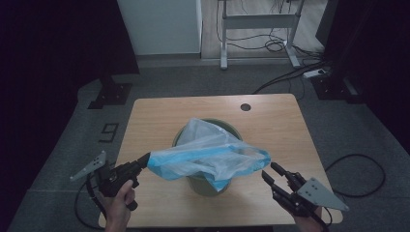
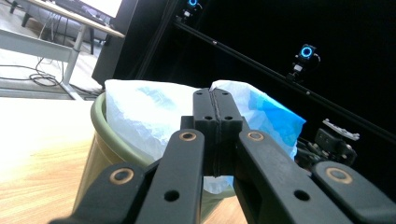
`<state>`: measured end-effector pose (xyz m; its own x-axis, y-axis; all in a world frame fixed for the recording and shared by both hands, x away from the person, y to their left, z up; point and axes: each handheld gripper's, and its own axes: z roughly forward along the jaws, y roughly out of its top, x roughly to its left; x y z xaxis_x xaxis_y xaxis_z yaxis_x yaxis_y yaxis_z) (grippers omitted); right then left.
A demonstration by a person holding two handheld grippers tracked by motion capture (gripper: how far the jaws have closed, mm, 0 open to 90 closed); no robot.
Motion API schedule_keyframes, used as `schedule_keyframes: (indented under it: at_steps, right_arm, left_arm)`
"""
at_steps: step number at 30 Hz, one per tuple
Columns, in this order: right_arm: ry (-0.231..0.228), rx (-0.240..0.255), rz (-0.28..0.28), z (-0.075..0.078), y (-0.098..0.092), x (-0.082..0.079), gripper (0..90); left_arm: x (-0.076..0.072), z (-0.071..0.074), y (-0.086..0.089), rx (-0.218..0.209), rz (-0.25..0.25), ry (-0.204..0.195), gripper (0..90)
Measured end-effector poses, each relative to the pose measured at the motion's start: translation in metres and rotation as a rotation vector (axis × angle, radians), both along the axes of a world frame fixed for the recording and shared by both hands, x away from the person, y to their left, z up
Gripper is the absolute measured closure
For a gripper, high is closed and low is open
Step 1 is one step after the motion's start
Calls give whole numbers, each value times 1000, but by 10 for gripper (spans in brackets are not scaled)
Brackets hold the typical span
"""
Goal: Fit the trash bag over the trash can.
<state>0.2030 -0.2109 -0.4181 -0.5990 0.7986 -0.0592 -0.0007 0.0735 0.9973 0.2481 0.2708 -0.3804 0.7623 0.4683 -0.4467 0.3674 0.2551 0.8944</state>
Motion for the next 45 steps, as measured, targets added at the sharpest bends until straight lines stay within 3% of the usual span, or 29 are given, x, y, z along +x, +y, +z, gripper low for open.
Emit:
schedule_keyframes:
  at_steps: [4, 8, 11, 13, 16, 18, 19, 20, 22, 23, 24, 25, 26, 29, 33, 36, 41, 42, 43, 44, 45]
  right_arm:
    - [-16, -24, 5, 2, 10, 0, 476]
    - [-35, -41, 59, 10, 20, -1, 464]
    - [-42, -94, 99, 15, 35, -1, 448]
    - [-41, -100, 115, 15, 38, 0, 448]
    - [-38, -123, 139, 13, 48, 2, 508]
    - [-28, -133, 145, 12, 53, 6, 685]
    - [-28, -133, 145, 12, 53, 6, 685]
    - [-15, -126, 139, 12, 53, 9, 812]
    - [-8, -116, 137, 12, 53, 10, 865]
    - [-8, -78, 142, 14, 48, 11, 890]
    - [-8, -78, 142, 14, 48, 11, 890]
    - [-12, -31, 152, 17, 39, 10, 891]
    - [-12, -31, 152, 17, 39, 10, 891]
    - [-39, 35, 186, 28, 17, 1, 891]
    - [-33, 57, 197, 29, 3, -7, 891]
    - [-27, 45, 197, 25, -7, -20, 890]
    - [-26, 36, 196, 18, -14, -23, 890]
    - [-14, -11, 153, 10, -13, -21, 890]
    - [-14, -11, 153, 10, -13, -21, 890]
    - [8, -76, 126, 0, -10, -15, 890]
    - [32, -86, 129, -6, -8, -11, 890]
  left_arm:
    - [2, 3, -5, 13, -1, -4, 897]
    - [5, 6, -10, 25, -6, -3, 896]
    - [8, 6, -14, 25, -9, 1, 897]
    - [10, 6, -16, 28, -9, 3, 896]
    - [11, 6, -19, 31, -14, 7, 897]
    - [12, 6, -19, 31, -15, 10, 897]
    - [13, 6, -19, 30, -14, 10, 897]
    - [13, 6, -19, 30, -11, 10, 897]
    - [13, 7, -18, 28, -10, 9, 897]
    - [13, 9, -15, 25, -8, 7, 897]
    - [13, 9, -15, 25, -8, 7, 897]
    - [12, 9, -13, 22, -6, 6, 897]
    - [12, 11, -11, 17, -3, 4, 897]
    - [7, 14, -1, -3, 0, -3, 897]
    - [-1, 14, 7, -6, 6, -10, 897]
    - [-7, 9, 13, -10, 12, -7, 897]
    - [-12, -3, 25, -17, 35, 16, 896]
    - [-11, -10, 28, -12, 44, 33, 896]
    - [-11, -10, 28, -12, 44, 33, 896]
    - [-10, -14, 29, -5, 51, 43, 897]
    - [-7, -23, 31, 4, 59, 66, 896]
